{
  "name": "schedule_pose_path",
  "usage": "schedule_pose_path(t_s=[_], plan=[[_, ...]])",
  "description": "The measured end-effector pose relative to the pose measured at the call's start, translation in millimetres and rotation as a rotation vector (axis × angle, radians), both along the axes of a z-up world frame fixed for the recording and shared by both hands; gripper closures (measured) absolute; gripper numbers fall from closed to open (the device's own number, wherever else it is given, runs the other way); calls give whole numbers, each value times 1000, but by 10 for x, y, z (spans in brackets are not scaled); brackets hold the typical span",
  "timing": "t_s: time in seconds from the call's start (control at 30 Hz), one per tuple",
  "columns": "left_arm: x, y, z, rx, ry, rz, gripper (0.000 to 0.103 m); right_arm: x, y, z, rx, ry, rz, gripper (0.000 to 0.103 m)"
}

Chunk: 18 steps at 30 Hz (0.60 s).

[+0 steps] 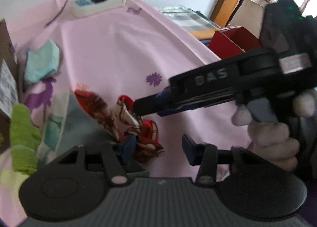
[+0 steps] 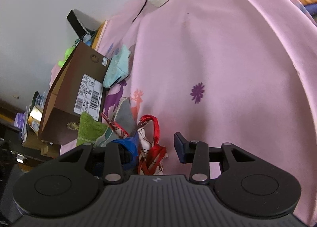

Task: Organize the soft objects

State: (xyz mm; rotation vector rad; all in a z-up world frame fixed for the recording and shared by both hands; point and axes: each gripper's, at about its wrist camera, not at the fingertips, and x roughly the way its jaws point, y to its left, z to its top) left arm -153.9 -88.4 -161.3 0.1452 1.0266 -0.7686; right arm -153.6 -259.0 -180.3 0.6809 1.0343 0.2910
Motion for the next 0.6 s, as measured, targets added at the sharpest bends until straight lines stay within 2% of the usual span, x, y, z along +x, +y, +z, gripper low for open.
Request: schedule_pose_path(t_s=[0.27,0.33,0.37,0.47,0.53,0.6], plan=[[129,93,-36,-56,29,20,56,-6,-48,-31,30,18,1,81],[136,98,-47,-34,6,29,48,4,-62,-32,37,19,-4,81],[151,98,-70,-24,3,29,48,12,-69,-34,43,21,-8,81],[186,92,-107,-28,16,27,54,39,-73,-50,62,26,-9,81],[178,67,-104,-27,17,18,68,52,-63,-56,61,28,-2,81],[157,49,-99,-11,-1,12,75,60,-54,-63,61,31,4,82]])
